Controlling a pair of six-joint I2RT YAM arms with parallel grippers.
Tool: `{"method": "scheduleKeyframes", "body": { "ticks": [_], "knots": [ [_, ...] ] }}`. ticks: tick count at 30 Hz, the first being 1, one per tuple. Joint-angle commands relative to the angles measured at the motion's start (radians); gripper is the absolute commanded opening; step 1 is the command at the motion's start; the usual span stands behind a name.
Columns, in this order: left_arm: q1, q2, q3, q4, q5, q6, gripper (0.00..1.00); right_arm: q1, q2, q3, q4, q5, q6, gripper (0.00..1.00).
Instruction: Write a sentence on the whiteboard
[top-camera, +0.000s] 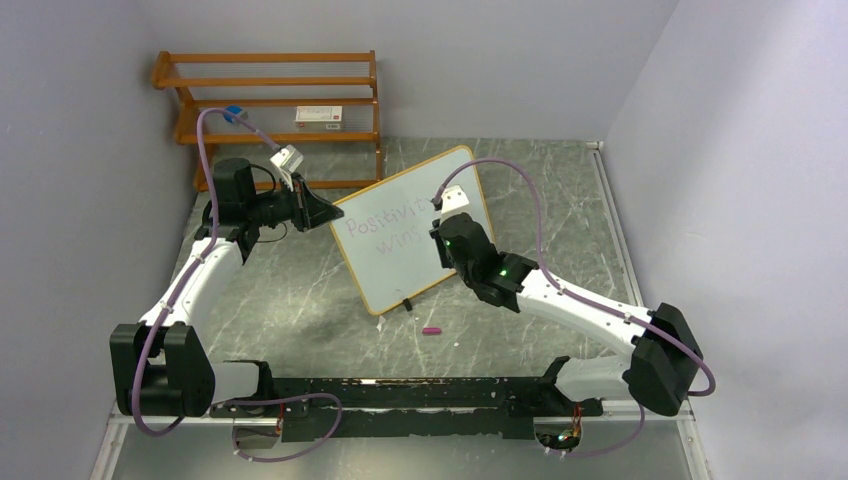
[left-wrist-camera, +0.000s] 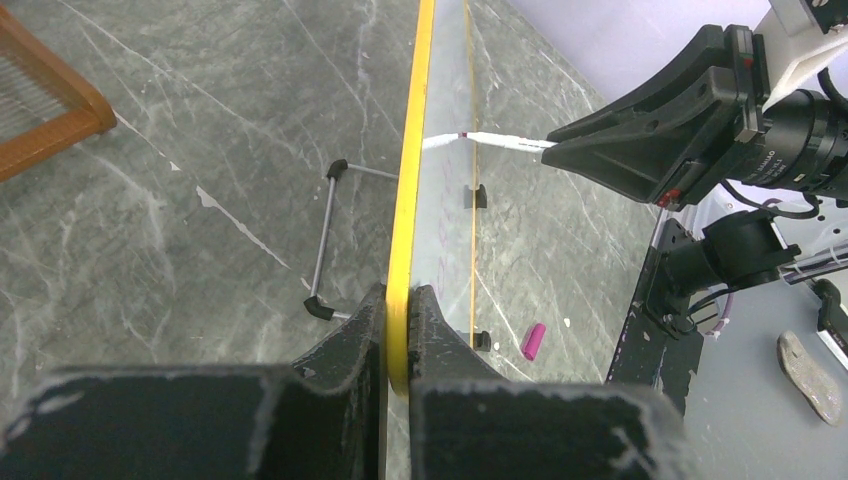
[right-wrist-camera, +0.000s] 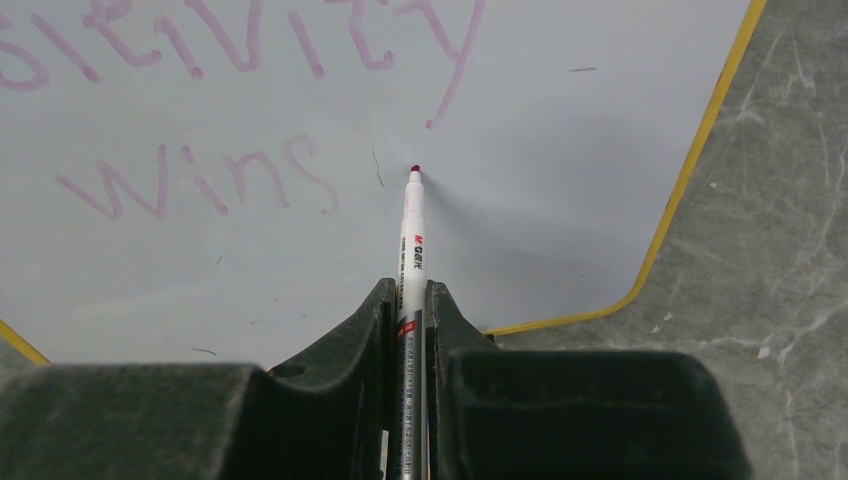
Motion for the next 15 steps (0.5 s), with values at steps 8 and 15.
{"method": "scheduleKeyframes", "body": {
  "ticks": [8,15],
  "knots": [
    [-0.015,0.015,0.003,-0.034,-0.045,0.091,0.05,-0.008,-0.016,0.021,0.06,-0.041,-0.013,0.0],
    [-0.013,0.019,0.004,-0.031,-0.04,0.088,0.05,-0.007,-0.023,0.021,0.012,-0.088,-0.014,0.0]
  ]
}}
